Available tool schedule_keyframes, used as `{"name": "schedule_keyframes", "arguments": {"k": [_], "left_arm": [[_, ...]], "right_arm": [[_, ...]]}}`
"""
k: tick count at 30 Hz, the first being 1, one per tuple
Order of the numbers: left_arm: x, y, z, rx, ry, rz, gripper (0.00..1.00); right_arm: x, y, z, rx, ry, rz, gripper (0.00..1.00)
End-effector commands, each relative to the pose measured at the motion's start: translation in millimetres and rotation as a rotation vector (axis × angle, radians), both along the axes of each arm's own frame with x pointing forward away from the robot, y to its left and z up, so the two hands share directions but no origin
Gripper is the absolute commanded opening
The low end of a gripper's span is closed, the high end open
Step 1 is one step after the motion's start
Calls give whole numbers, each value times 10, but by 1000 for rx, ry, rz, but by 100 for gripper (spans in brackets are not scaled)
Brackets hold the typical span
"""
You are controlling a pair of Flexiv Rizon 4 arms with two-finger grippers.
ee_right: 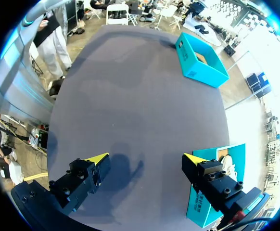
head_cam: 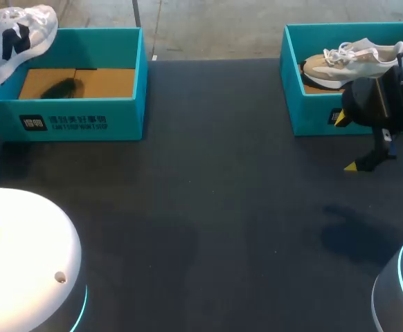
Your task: Take the shoe out of the shoebox, open the shoe tongue, remove and reinsert the insole, then place the shoe into the shoebox
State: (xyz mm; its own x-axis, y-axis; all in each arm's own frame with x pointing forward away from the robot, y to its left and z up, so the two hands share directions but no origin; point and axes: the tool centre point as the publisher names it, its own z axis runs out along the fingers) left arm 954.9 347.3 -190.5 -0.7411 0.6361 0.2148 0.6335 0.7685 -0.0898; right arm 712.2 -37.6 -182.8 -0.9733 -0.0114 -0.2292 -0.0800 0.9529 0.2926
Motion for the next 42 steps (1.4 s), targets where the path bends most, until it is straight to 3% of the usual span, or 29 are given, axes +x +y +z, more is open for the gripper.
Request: {"name": "schedule_keyframes", "arguments": {"k": [1,12,23,31,42], "left_arm": [[151,88,23,-3,114,-162,0],[175,347,72,-60,215,-443,0],[392,622,166,16,132,-638,0],[528,601,173,30,40,-761,0],[764,350,259,37,-13,-923,0]], "right_arm": [[17,12,-12,-2,2,-1,100],[17,12,-12,-2,2,-1,100],[17,12,-12,-2,2,-1,100],[17,12,-12,-2,2,-1,100],[17,12,-12,-2,2,-1,100]]}}
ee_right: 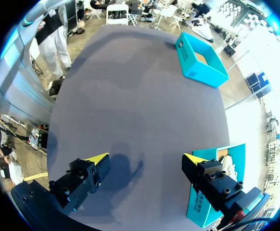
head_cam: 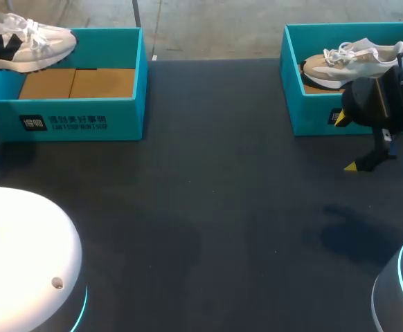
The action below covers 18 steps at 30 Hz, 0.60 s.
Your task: Take the shoe out of the shoebox, open the shoe tongue, remove and reinsert the insole, then place the shoe into the shoebox
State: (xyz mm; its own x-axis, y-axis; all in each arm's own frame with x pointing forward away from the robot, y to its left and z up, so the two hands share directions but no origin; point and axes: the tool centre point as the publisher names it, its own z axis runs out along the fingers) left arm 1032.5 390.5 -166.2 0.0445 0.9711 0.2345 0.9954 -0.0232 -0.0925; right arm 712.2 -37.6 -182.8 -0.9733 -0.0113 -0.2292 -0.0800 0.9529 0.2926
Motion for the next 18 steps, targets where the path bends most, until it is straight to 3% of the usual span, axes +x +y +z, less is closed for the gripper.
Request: {"name": "schedule_keyframes", "arguments": {"k": [1,18], "left_arm": [[19,-117,10,10,-37,-22,0],[31,-137,1,12,-43,-31,0]], "right_arm": [[17,13,-12,-2,2,-1,100],[17,13,-12,-2,2,-1,100]]}}
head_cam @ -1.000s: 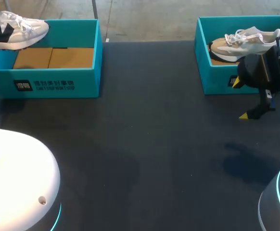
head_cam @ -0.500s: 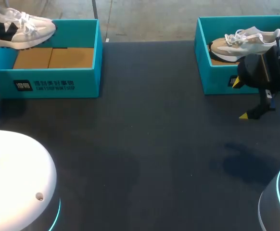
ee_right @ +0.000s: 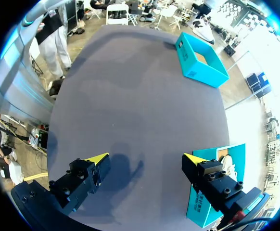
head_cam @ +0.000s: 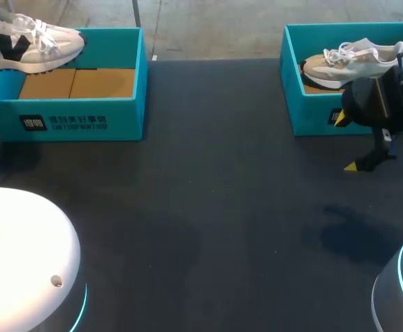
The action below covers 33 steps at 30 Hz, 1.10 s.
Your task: Take the shoe out of the shoebox, open the shoe tongue, remove and reinsert the insole, then place the shoe into the shoebox
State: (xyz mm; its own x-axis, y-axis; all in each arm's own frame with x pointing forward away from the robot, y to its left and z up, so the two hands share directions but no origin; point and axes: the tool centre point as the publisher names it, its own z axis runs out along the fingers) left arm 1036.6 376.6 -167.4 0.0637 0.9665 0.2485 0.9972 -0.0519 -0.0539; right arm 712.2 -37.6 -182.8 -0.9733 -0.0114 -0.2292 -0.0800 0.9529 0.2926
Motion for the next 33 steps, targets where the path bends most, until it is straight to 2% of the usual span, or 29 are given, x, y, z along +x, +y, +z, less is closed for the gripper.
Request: {"name": "schedule_keyframes", "arguments": {"k": [1,11,24,33], "left_arm": [[-1,-18,11,-12,-9,-9,0],[155,-252,-77,-35,-16,-88,0],[374,-402,-385,-23,-37,-126,0],[456,-474,-584,-24,-26,-136,0]], "right_arm": [[17,13,-12,-2,2,-1,100],[17,13,-12,-2,2,-1,100],[17,13,-12,-2,2,-1,100],[17,13,-12,-2,2,-1,100]]}}
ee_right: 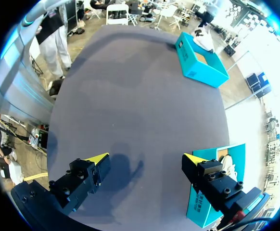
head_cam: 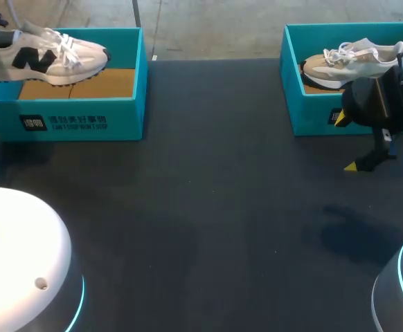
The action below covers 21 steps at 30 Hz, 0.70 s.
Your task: Take the shoe out of the shoebox, open the shoe tongue, remove and reinsert the insole, then place the shoe into the shoebox
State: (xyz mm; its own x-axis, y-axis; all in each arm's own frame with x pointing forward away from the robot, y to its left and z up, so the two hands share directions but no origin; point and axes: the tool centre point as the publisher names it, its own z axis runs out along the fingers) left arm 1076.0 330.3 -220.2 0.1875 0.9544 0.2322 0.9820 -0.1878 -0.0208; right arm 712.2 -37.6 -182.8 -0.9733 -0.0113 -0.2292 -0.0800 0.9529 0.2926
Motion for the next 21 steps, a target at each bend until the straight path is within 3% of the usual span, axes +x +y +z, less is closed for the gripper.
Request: {"name": "schedule_keyframes", "arguments": {"k": [1,21], "left_arm": [[68,-20,-72,-4,2,-1,0],[427,-83,-480,15,-7,8,0]], "right_arm": [[17,13,-12,-2,2,-1,100],[17,13,-12,-2,2,-1,100]]}}
